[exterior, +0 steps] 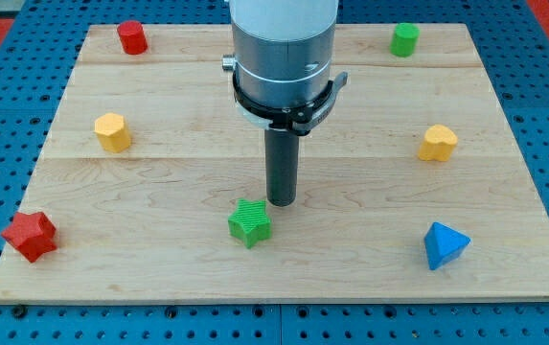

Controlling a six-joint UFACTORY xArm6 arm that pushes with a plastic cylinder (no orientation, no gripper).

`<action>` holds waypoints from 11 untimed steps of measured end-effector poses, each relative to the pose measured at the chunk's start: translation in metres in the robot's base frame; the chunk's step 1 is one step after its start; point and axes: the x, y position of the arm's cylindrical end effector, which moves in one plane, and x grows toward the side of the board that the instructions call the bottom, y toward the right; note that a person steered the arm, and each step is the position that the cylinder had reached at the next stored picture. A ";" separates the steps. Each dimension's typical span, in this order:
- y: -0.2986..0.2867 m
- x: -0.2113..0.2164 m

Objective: Move the green star to the right of the red star

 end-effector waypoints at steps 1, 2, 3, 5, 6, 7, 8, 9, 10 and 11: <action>-0.011 0.000; -0.011 0.021; -0.010 0.038; -0.010 0.038; -0.010 0.038; -0.010 0.038; -0.011 0.038; -0.011 0.038; -0.009 0.038; 0.005 0.027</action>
